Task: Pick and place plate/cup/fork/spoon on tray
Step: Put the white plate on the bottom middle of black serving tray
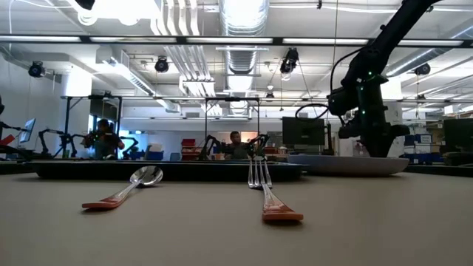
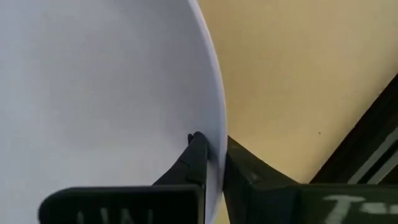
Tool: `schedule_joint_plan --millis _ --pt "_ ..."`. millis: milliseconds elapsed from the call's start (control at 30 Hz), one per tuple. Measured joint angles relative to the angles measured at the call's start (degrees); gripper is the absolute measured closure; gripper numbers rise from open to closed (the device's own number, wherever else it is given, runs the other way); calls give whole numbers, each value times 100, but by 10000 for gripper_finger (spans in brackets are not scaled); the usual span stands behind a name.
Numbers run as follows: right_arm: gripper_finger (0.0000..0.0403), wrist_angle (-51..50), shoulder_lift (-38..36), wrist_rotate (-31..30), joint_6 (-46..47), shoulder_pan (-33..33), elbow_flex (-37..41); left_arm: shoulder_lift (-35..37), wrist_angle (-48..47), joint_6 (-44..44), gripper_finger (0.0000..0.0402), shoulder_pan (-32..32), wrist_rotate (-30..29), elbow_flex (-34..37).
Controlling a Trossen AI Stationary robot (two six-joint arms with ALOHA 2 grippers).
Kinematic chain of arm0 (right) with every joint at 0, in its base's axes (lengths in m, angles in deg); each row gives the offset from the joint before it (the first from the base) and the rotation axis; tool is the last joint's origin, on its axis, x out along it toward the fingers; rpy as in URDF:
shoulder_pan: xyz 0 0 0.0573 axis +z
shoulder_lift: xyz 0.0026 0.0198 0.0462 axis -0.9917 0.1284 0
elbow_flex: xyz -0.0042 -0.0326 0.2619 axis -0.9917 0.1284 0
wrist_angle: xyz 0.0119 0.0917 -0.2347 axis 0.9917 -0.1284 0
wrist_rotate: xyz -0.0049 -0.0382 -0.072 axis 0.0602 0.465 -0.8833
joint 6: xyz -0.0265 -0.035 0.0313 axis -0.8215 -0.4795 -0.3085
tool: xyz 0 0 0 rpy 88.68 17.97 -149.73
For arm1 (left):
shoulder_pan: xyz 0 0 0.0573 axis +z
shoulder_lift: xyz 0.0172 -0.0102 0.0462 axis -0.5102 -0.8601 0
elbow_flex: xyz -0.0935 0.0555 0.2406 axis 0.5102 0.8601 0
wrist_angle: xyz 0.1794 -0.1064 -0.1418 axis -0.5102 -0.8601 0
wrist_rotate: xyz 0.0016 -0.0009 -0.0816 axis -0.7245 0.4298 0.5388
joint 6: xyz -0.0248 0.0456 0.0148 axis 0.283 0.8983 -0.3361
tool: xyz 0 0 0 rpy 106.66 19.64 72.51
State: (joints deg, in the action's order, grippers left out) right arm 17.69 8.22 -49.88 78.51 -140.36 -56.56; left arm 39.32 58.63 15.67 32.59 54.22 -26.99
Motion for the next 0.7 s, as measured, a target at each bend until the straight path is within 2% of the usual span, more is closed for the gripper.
schedule_joint_plan --millis 400,700 --pt "397 -11 -2244 -23 500 20 14 -2 -1 -1 402 -1 0 0" --pt "397 12 -3402 74 1256 269 -78 -11 -2 -1 402 0 0 0"
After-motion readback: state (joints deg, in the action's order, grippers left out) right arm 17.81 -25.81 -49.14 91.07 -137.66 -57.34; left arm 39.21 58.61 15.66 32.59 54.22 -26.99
